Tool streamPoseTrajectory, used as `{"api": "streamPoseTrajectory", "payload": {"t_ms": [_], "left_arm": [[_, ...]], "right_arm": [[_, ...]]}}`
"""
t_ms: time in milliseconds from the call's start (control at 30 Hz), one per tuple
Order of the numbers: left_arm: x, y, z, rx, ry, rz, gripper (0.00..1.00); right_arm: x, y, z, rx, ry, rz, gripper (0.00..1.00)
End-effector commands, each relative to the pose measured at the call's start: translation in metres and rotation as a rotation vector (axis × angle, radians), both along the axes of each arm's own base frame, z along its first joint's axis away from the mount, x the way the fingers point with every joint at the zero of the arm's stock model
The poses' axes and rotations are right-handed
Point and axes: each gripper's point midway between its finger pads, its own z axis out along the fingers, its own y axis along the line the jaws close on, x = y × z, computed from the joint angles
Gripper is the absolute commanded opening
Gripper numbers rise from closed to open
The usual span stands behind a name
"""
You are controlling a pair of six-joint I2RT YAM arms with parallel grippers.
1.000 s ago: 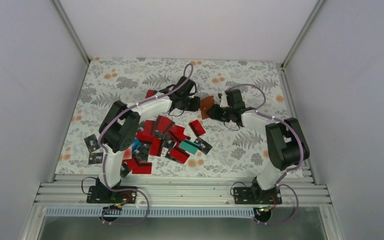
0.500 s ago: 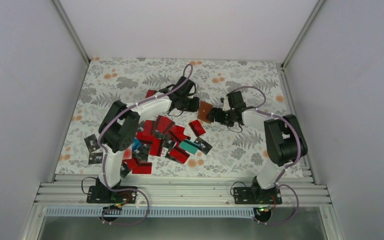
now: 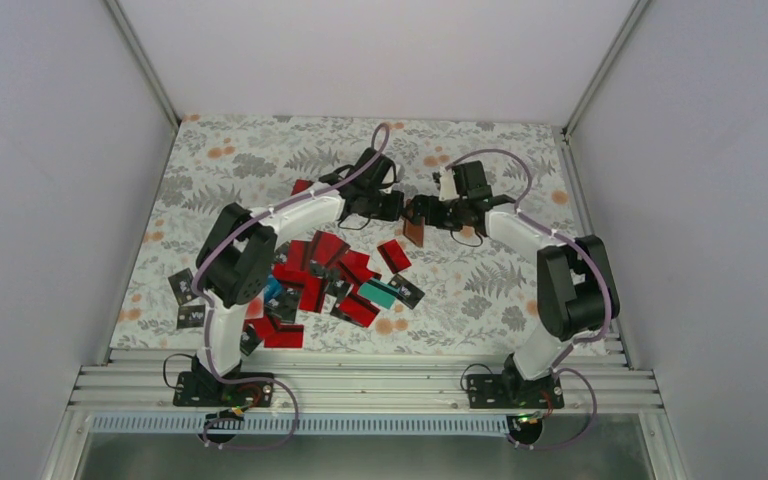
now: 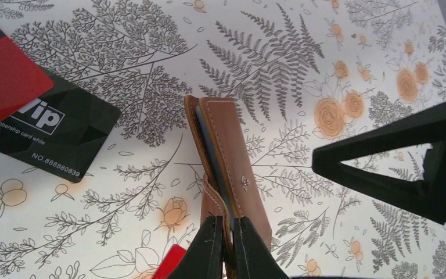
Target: Put the credit cards into the card holder
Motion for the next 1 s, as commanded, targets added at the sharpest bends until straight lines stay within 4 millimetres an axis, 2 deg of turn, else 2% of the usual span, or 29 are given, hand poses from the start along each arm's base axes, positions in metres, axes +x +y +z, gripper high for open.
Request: {"api": "streamPoseTrajectory", "payload": {"t_ms": [0, 267, 500, 767, 967], "left_arm": [[0.000, -0.007, 0.038, -0.043, -0.055, -0.021, 0.02], [-0.002, -0.008, 0.044, -0.045, -0.067, -0.024, 0.02], [-0.002, -0.009, 0.049, -0.051, -0.075, -0.029, 0.02], [-0.001, -0.009, 0.052, -0.047, -0.082, -0.030, 0.02], [0.003, -0.002, 0.053, 0.002, -0.106, -0.014, 0.02]], "right_arm": [[0.006, 0.001, -0.001, -0.033, 0.012, 0.002, 0.88], [0.011, -0.007, -0.016, -0.095, 0.037, -0.030, 0.83], [0.010, -0.007, -0.026, -0.101, 0.055, -0.020, 0.76], [0.011, -0.014, -0.037, -0.153, 0.065, -0.033, 0.73], [0.013, -0.027, -0.033, -0.186, 0.048, -0.067, 0.72]]}}
